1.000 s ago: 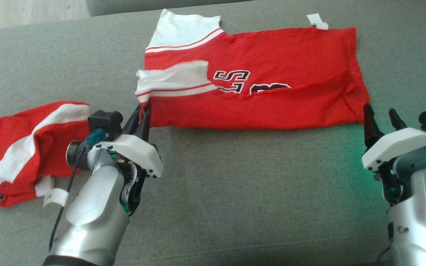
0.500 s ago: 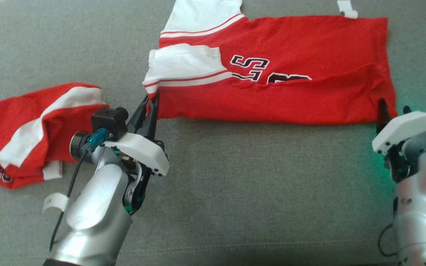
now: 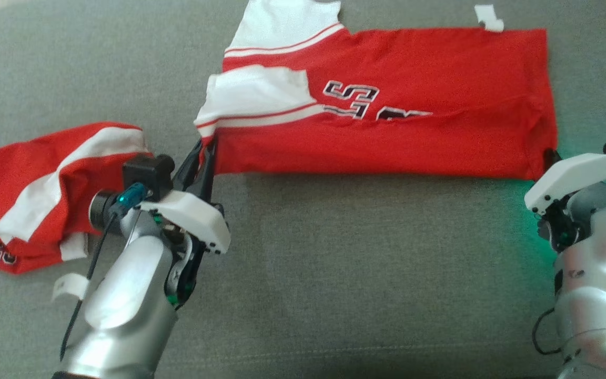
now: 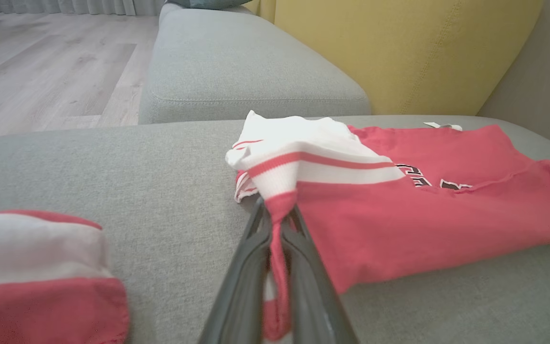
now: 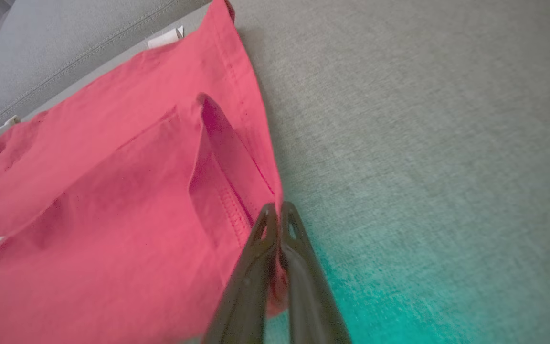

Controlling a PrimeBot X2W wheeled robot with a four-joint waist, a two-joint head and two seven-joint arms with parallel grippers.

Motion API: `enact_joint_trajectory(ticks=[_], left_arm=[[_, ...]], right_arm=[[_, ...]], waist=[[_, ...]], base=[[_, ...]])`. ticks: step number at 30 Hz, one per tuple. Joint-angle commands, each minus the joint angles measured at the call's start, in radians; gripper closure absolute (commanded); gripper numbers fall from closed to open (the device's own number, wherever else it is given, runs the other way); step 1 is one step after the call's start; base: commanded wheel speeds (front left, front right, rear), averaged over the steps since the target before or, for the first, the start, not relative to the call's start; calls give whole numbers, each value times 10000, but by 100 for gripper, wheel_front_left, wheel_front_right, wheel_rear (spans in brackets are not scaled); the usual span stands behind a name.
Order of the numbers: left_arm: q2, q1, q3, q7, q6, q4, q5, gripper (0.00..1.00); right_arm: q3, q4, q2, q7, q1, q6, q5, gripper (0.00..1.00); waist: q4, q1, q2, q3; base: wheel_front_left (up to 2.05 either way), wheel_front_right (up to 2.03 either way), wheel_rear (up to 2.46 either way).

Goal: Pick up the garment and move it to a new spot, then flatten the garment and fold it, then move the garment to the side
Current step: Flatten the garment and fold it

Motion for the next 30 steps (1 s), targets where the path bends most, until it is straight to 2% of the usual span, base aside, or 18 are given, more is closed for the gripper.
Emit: enact_joint_trajectory(ticks=[1, 11, 19, 20, 21, 22, 23, 26, 30], left_arm=[[402, -60, 311, 45, 104, -178, -112, 100], [500, 1078, 305, 702, 16, -380, -733, 100], [595, 2142, 218, 1315, 295, -1250, -1031, 100], [602, 2227, 170, 1373, 324, -1282, -1020, 82], [583, 2299, 143, 1419, 357, -1305, -1035, 56], [574, 2346, 122, 1432, 410, -1315, -1021, 5], [591, 2367, 82, 1440, 465, -1308, -962, 0], [580, 2342, 130, 1175, 620, -1375, -885, 0], [543, 2167, 528, 440, 809, -1618, -972, 0]], right_arm=[[187, -244, -2, -98, -104, -7, 93, 100], [681, -1156, -1, 721, 1079, -7, 939, 100], [1017, -3038, -14, 2177, 2620, -7, 1502, 100], [1026, -3294, -12, 2319, 2785, -7, 1549, 100], [972, -3568, -10, 2399, 2932, -7, 1549, 87], [937, -3854, -8, 2394, 3048, -7, 1496, 0], [864, -4098, -7, 2369, 3129, -7, 1507, 0], [1020, -4695, -4, 2159, 3221, -7, 1648, 0], [1602, -5562, -3, 1347, 3246, -7, 1554, 0]], waist=[[-119, 0, 0, -292], [-312, 0, 0, -1476], [-534, 0, 0, -2015], [-566, 0, 0, -2035], [-588, 0, 0, -2043], [-608, 0, 0, -2044], [-629, 0, 0, -2040], [-677, 0, 0, -2013], [-781, 0, 0, -1906]], base=[[0, 0, 0], [0, 0, 0], [0, 0, 0], [0, 0, 0], [0, 0, 0], [0, 0, 0], [0, 0, 0], [0, 0, 0], [0, 0, 0]])
